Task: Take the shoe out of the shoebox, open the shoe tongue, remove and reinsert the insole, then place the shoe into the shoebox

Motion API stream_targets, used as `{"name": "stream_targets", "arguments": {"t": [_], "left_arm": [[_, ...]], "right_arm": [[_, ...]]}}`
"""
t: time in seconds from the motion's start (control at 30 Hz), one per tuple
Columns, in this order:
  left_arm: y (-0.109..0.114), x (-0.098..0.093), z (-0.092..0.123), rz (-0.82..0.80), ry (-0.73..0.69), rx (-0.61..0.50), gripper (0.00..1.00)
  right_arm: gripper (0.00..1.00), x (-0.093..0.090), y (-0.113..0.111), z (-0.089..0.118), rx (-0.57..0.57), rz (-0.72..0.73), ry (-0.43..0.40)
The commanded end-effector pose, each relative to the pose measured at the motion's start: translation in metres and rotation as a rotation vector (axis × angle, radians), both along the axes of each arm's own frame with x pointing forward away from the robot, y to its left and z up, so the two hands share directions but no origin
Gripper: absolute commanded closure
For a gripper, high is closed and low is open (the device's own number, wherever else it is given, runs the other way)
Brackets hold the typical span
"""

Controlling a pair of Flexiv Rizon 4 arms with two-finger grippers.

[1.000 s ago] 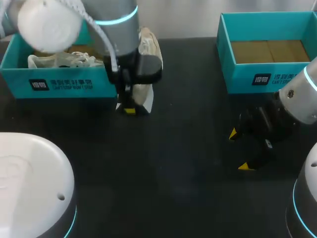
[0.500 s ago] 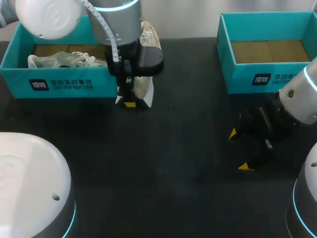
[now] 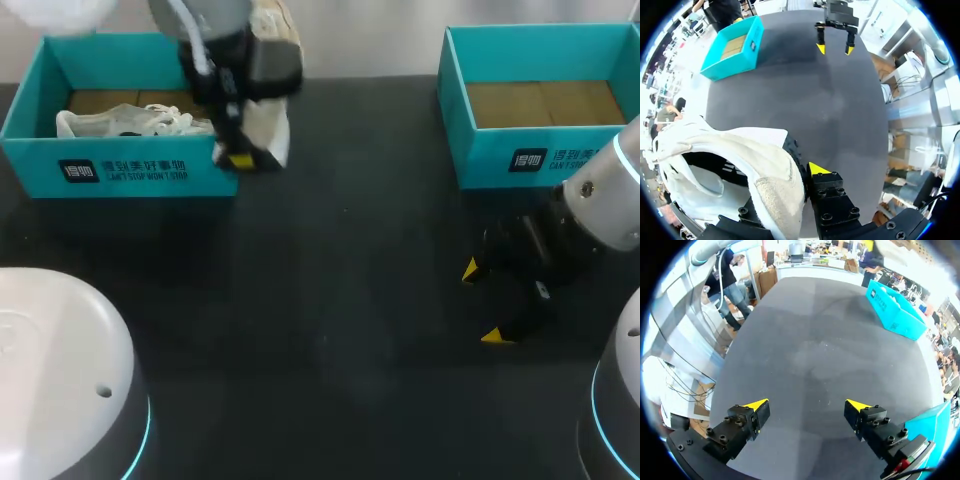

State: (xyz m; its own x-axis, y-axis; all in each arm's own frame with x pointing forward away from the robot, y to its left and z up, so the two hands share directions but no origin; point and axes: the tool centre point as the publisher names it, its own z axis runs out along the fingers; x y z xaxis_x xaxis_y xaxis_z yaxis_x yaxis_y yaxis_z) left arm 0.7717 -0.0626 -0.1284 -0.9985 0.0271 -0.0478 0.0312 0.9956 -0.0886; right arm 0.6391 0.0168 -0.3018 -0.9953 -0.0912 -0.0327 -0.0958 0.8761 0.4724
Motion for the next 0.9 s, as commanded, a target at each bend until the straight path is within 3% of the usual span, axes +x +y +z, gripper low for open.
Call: {"name": "stream_targets", "arguments": {"t": [0.03,0.17,0.6,0.9], "left_arm": [[0.037,0.022,0.035,-0.002,0.002,-0.021,1.0],[0.053,0.05,0.039,-0.01,-0.012,0.005,1.0],[0.098,0.153,0.019,-0.005,0.002,0.023,1.0],[0.168,0.211,0.015,-0.005,0.006,0.069,1.0]], "right_arm": [[0.0,-0.001,0.0,-0.001,-0.002,0.0,-0.002],[0.0,-0.001,0.0,-0.001,-0.002,0.0,-0.002],[0.0,-0.001,0.0,-0.001,-0.002,0.0,-0.002],[0.0,-0.001,0.0,-0.001,-0.002,0.0,-0.002]]}}
